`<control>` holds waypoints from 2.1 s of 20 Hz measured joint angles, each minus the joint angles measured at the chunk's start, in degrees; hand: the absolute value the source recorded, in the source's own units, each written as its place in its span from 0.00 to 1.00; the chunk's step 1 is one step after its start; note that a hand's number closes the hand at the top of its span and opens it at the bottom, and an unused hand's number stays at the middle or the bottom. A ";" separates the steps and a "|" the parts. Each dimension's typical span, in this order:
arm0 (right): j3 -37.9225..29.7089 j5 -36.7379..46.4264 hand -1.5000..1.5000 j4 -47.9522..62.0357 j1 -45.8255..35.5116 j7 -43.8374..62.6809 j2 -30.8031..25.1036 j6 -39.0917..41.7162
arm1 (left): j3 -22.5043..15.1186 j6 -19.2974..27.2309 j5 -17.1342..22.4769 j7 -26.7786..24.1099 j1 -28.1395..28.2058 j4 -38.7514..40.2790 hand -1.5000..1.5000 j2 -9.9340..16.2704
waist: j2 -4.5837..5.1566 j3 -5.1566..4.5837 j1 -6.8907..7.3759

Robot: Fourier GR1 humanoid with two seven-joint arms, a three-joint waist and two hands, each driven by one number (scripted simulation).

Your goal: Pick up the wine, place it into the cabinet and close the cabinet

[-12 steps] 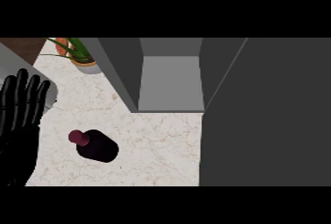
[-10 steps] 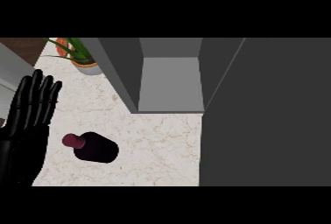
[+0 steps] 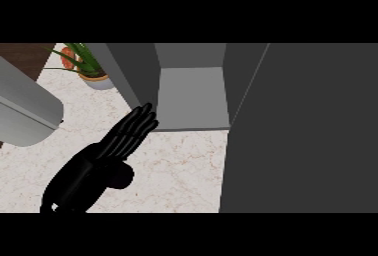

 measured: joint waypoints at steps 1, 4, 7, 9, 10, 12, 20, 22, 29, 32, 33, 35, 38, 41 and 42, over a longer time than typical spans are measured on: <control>0.28 -0.85 0.00 -1.80 1.24 0.92 -0.59 0.69 | -0.89 0.28 1.39 2.70 -0.16 -1.58 0.00 -0.14 | -0.07 0.00 0.19; 2.20 -1.51 0.00 -7.45 3.54 4.92 -1.07 0.74 | -3.30 2.73 3.72 10.10 -1.11 -6.74 0.00 -1.06 | -0.12 0.01 0.75; 3.87 -1.53 0.00 -11.14 5.83 7.52 -1.48 0.85 | -3.91 5.41 5.42 16.56 -2.47 -11.44 0.00 -1.37 | -0.12 0.01 1.03; 5.28 -0.95 0.00 -11.95 6.79 8.38 -1.31 0.54 | -4.90 7.59 5.55 20.28 -3.15 -14.60 0.00 -1.89 | -0.12 0.01 1.14; 5.63 -0.86 0.00 -12.27 7.17 8.87 -1.31 0.45 | -5.30 8.74 5.52 22.24 -3.52 -15.98 0.00 -2.07 | -0.11 0.01 1.18; 7.27 -0.18 0.00 -12.80 7.59 9.77 -1.04 0.04 | -6.20 10.42 5.30 25.04 -3.58 -17.76 0.00 -2.26 | -0.12 0.01 1.29; 9.81 0.55 0.00 -14.26 7.46 13.07 -0.83 -2.34 | -9.45 16.69 3.77 33.05 -6.42 -18.95 0.00 -3.26 | -0.27 0.00 1.40; 10.10 0.70 0.00 -14.28 6.75 13.96 -0.86 -2.99 | -10.06 18.08 3.33 34.42 -7.03 -19.20 0.00 -3.32 | -0.29 -0.01 1.53; 10.96 1.22 0.00 -14.31 5.51 15.27 -1.14 -4.69 | -9.30 20.81 1.86 36.40 -8.91 -19.80 0.00 -2.57 | -0.38 -0.03 1.62; 10.46 1.33 0.00 -14.36 4.70 15.96 -1.68 -5.05 | -8.02 21.64 1.38 37.42 -10.37 -20.00 0.00 -1.95 | -0.39 -0.02 1.65; 10.97 1.40 0.00 -14.40 4.92 15.85 -1.79 -5.12 | -7.75 21.82 1.22 37.65 -10.36 -20.09 0.00 -1.63 | -0.43 -0.02 1.63; 10.91 1.49 0.00 -14.52 4.51 16.23 -1.93 -5.64 | -6.21 22.13 1.00 38.30 -11.28 -20.18 0.00 -1.08 | -0.43 -0.03 1.58; 10.36 1.46 0.00 -14.75 5.12 16.00 -2.78 -5.51 | -4.26 21.97 0.75 38.68 -11.20 -20.33 0.00 0.13 | -0.45 -0.04 1.50; 11.64 1.64 0.00 -14.81 4.10 17.33 -2.54 -6.70 | -1.16 22.11 0.64 39.75 -13.06 -20.25 0.00 1.15 | -0.40 -0.06 1.46; 11.22 1.63 0.00 -14.85 4.07 17.45 -2.87 -6.65 | -0.57 21.71 0.62 39.71 -12.61 -20.29 0.00 1.68 | -0.38 -0.06 1.49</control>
